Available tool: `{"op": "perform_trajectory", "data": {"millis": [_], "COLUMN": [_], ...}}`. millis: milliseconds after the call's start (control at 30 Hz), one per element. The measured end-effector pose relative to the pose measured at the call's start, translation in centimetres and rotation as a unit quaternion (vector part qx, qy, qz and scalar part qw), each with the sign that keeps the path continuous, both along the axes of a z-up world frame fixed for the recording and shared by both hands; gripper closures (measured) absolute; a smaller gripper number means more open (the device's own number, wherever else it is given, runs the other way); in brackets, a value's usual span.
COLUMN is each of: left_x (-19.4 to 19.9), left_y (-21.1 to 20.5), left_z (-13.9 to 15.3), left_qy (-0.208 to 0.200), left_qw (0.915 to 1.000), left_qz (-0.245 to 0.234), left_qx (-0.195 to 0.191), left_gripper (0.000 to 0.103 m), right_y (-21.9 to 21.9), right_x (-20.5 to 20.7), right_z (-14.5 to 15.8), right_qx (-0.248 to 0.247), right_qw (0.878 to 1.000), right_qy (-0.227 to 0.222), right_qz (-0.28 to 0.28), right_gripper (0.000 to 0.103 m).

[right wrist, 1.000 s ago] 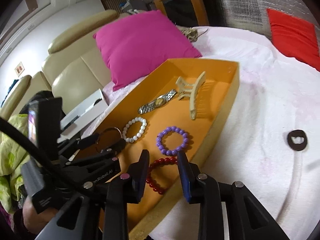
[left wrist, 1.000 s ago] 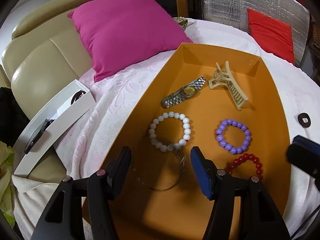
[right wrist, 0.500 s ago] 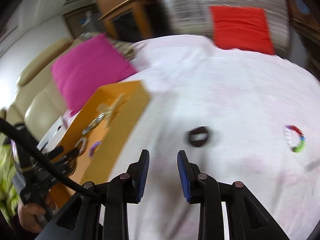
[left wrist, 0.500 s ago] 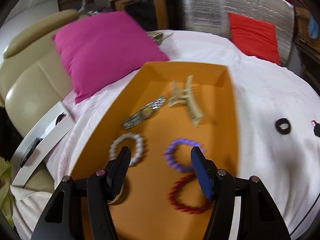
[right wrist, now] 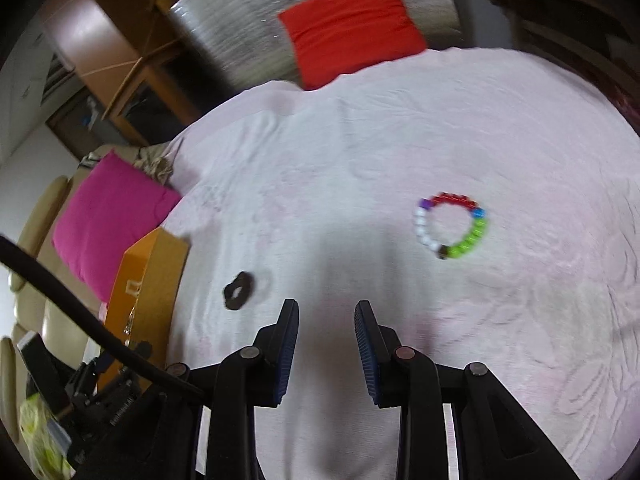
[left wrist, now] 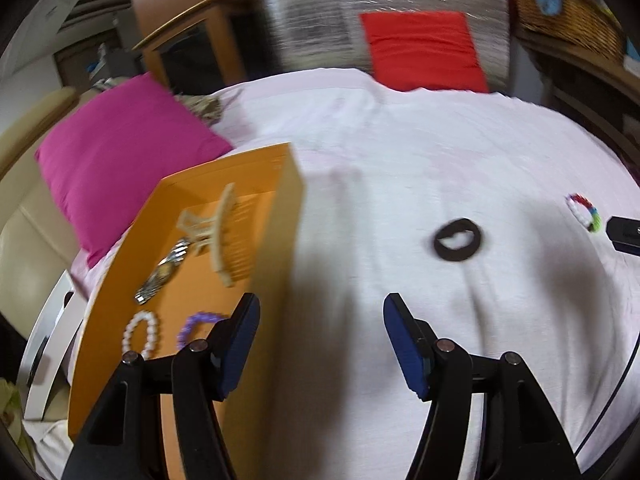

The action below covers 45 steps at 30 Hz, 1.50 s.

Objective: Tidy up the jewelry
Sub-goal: 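Move both open tools back over the black hair tie and multicolour bracelet, then grasp the multicolour bead bracelet with the right tool while the left grasps the black hair tie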

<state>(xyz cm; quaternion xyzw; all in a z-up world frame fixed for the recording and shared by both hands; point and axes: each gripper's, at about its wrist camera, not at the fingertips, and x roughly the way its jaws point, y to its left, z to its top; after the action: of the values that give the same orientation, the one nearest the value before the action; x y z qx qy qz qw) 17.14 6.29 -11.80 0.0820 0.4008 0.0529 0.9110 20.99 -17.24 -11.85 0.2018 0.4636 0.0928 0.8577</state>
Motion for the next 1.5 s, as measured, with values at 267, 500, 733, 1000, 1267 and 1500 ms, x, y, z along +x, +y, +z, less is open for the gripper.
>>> {"op": "perform_trajectory", "data": {"millis": [267,500,733,1000,1267,1500], "left_x": [0.7,1.2,1.9,2.4,2.9,2.7], "left_y": [-4.8,-7.2,-8.7,-10.0,-9.6,-8.6], "left_z": [-0.9,-1.6,-2.1,-2.7,-3.2,-2.4], "left_qy": [0.012,0.022,0.03,0.046,0.076,0.062], "left_qw": [0.9991,0.9979,0.9969,0.9954,0.9931,0.991], "left_qz": [-0.037,-0.058,-0.072,-0.082,-0.088,-0.11], "left_qx": [0.015,0.017,0.017,0.017,-0.009,-0.044], "left_gripper": [0.038,0.038,0.038,0.038,0.037,0.021], "right_y": [-2.5,-4.0,-6.2,-7.9,-9.3,-10.2], "right_x": [-0.1,-0.2,0.1,0.4,0.6,1.0], "right_z": [-1.8,-1.7,-2.0,-2.2,-2.0,-2.2], "right_qx": [0.023,0.021,0.026,0.04,0.052,0.054], "right_qw": [0.999,0.999,0.998,0.997,0.996,0.994], "right_qy": [0.03,0.026,0.023,0.026,0.02,0.022], "right_qz": [-0.014,-0.021,-0.042,-0.056,-0.071,-0.089], "right_gripper": [0.07,0.063,0.056,0.056,0.056,0.056]}}
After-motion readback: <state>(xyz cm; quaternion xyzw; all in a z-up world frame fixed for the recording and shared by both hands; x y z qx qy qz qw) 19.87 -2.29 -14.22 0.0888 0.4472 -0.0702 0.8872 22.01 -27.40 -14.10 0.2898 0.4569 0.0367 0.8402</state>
